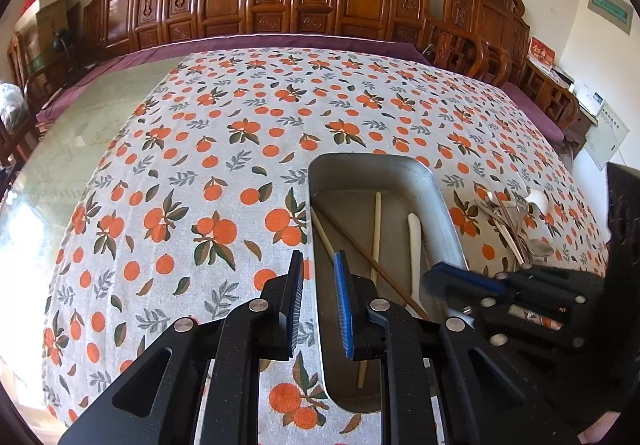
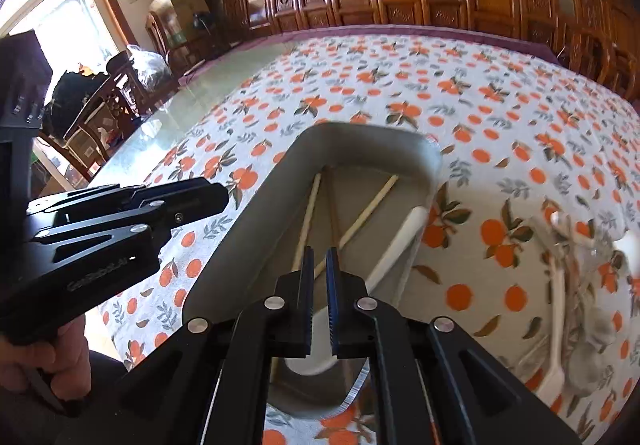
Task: Organize utensils
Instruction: 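Move both tools back to the utensil pile, right tool toward a metal spoon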
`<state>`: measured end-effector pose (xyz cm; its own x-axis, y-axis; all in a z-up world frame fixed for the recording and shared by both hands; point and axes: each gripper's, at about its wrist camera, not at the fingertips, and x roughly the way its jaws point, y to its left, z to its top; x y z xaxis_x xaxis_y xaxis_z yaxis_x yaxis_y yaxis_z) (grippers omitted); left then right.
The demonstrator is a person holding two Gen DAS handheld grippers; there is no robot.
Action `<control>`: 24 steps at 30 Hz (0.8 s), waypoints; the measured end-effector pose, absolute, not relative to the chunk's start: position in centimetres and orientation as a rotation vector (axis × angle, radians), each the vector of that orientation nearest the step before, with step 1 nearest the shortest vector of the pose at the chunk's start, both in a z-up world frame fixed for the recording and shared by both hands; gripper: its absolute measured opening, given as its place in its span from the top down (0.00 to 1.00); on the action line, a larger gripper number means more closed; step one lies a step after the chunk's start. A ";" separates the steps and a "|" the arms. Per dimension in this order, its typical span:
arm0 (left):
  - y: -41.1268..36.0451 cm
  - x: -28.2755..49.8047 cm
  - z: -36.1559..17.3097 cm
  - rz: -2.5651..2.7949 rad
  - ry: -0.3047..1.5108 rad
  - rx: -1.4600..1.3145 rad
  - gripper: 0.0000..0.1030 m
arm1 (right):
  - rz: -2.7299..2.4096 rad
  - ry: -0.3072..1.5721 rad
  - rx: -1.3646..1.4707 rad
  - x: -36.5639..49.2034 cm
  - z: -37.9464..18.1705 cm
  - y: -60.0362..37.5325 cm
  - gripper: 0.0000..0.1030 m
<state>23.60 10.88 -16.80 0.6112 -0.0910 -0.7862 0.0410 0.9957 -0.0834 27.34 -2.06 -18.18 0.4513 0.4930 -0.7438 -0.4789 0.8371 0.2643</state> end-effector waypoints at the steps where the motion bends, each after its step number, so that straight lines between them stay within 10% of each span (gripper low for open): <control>1: 10.7 23.6 -16.8 -0.080 0.909 -0.059 0.86 | 0.604 0.912 0.023 27.2 -17.8 -2.6 0.92; 18: 3.4 23.0 -16.4 -0.222 0.884 -0.018 0.68 | 0.421 0.818 -0.045 26.9 -15.5 -19.3 0.92; 24: -0.1 22.3 -16.8 -0.274 0.886 0.020 0.66 | 0.384 0.848 -0.062 27.6 -17.4 -21.9 0.72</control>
